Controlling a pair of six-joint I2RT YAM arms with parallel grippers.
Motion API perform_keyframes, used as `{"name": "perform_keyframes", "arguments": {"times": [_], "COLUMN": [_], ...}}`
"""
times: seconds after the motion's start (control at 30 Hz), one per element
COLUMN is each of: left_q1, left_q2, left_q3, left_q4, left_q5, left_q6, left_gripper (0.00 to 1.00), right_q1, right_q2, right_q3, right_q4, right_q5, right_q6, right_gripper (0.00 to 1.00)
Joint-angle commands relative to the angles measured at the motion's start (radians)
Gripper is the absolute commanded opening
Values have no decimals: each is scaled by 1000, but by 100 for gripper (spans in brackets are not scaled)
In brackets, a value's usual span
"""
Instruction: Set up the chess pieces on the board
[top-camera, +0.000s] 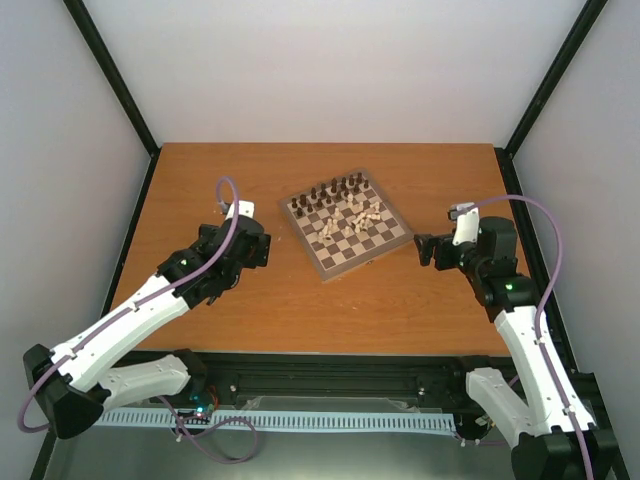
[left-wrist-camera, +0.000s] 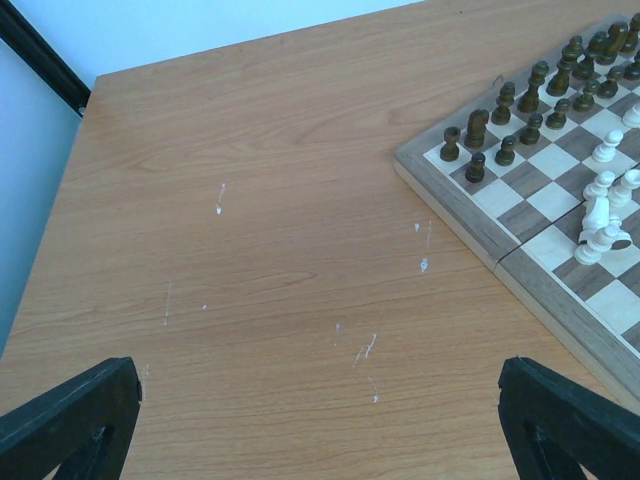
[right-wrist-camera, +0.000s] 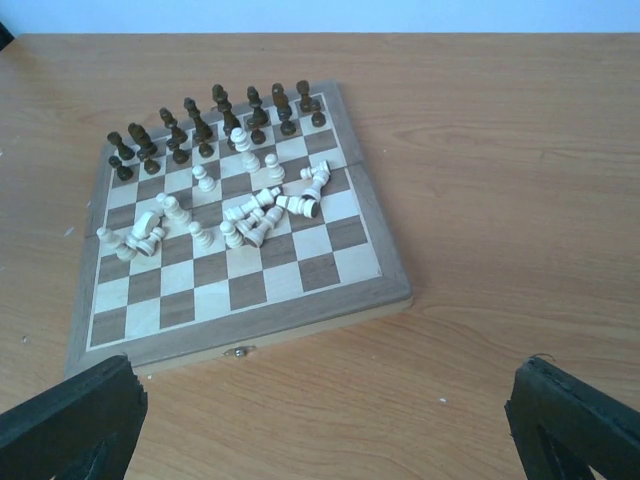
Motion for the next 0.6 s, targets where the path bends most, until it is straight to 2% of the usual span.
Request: {"name": "perform_keyframes", "arguments": {"times": [0.0,0.2,0.33,0.47,0.57], "left_q1": [1,1,1,1,0], "left_q2": [-19,-19,-22,50,99], "left_q3": [-7,-7,-10,32,20], "left_q4": [12,7,8,-54,-52], "left_q5": [-27,-15,21,195,369], "left_q6": [-7,-6,-1,-77,-177], "left_gripper": [100,100,100,100,94], "right_q1": [4,2,2,2,1], "right_q2": [-39,-12,52,199,353], "right_q3": [-3,-34,0,83,173], "right_q4": [56,-15,-52,-97,-163], "right_q5": [20,-140,-124,-91,-120], "right_q6": [-5,-307,-330,-381,-419], "right_gripper": [100,100,100,96,85]}}
